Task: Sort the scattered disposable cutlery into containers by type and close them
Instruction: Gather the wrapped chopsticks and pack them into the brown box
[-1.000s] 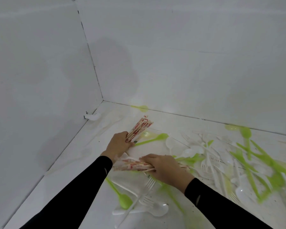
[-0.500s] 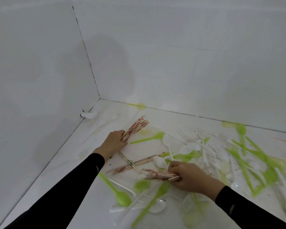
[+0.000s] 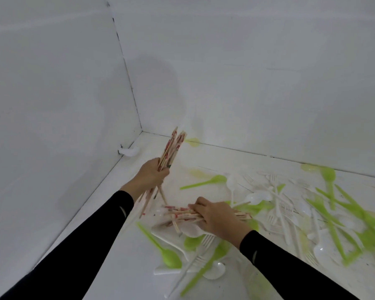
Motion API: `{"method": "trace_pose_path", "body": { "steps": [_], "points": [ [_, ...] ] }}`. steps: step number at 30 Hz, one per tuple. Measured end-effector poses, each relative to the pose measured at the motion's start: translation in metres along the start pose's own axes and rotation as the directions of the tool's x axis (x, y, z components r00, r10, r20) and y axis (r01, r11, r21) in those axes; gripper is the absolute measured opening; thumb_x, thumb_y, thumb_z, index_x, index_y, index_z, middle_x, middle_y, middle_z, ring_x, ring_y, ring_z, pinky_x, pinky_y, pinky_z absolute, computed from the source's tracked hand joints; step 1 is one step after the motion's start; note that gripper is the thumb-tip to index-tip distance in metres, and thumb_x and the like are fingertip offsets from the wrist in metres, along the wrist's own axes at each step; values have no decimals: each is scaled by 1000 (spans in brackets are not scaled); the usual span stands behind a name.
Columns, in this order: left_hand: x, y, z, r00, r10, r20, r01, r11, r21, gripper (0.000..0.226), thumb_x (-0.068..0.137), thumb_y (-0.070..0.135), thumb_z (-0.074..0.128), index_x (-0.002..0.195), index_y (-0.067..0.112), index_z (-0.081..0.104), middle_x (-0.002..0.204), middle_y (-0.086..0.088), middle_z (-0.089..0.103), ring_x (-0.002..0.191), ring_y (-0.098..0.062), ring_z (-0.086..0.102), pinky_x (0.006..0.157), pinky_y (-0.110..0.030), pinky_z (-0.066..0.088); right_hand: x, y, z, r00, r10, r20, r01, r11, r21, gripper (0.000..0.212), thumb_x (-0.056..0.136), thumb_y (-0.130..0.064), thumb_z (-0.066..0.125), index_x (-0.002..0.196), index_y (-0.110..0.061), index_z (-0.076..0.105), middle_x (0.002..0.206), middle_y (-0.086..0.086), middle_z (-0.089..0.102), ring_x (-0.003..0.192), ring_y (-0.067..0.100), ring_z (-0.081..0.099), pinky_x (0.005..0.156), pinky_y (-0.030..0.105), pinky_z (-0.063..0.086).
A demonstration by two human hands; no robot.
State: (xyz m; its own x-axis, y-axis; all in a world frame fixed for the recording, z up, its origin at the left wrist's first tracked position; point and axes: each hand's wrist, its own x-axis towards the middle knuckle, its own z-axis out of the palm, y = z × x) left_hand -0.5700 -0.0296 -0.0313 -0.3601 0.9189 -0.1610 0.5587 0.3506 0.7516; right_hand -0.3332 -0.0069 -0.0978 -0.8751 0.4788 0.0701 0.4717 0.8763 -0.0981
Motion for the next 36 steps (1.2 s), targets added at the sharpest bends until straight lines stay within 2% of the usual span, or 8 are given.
{"method": "trace_pose_path", "body": {
  "steps": [3,8,15,21,26,29,31,36],
  "points": [
    [-7,1,-16,999,14,-33,-18,993,-117,15,97,20,57,104,7,60,85,-3,59,70,-14,56,54,-16,46,-5,9,3,999,-8,-51,6,999,-46,45,75,-48,39,91,-23,73,94,-7,60,49,18,59,42,27,40],
    [-18,6,-21,995,6,-97,-55,855,-516,19,99,27,57,115,18,59,111,0,70,103,-16,67,79,-26,55,-18,17,1,995,-41,-88,32,995,-99,44,76,-63,39,87,-30,68,94,-20,64,41,2,53,38,18,23],
    [-35,40,-41,939,-47,-340,-246,599,-762,17,97,32,57,100,16,56,74,-1,66,64,-16,64,70,-32,59,-26,12,9,988,-140,-71,117,958,-263,37,65,-49,82,95,-30,72,88,-11,59,38,5,48,36,20,13],
    [-61,5,-33,989,85,-123,-108,976,-190,15,85,30,75,90,18,67,72,4,71,53,-3,58,48,-16,45,-29,13,7,975,-124,-184,66,953,-294,34,74,-57,67,83,-24,66,85,-9,58,39,6,49,34,21,18],
    [-75,-39,2,953,241,183,-290,901,323,19,86,5,60,84,23,55,73,7,58,75,-19,59,60,-17,36,-35,21,3,989,-60,-132,25,967,-254,25,76,-38,74,94,-25,63,82,-10,60,45,9,57,37,23,20],
    [-76,-59,19,929,250,274,-349,839,418,15,88,11,61,103,14,60,92,0,62,87,-18,58,70,-25,38,-44,30,2,996,-63,-67,46,972,-232,26,84,-34,71,108,-26,66,97,-8,60,55,14,62,38,25,28],
    [-76,-62,26,919,300,255,-382,835,397,13,91,17,63,103,13,60,94,1,60,88,-16,55,72,-24,36,-52,30,1,997,-61,-43,48,968,-246,29,71,-36,83,95,-29,70,89,-11,57,43,8,53,33,19,12],
    [-77,-45,23,963,270,-2,-264,941,213,14,89,20,70,87,16,56,74,3,61,69,-21,60,61,-28,46,-59,27,-3,998,52,-43,-61,970,-234,26,69,-25,84,87,-23,66,89,-8,56,41,11,51,40,20,-2]
  ]
}}
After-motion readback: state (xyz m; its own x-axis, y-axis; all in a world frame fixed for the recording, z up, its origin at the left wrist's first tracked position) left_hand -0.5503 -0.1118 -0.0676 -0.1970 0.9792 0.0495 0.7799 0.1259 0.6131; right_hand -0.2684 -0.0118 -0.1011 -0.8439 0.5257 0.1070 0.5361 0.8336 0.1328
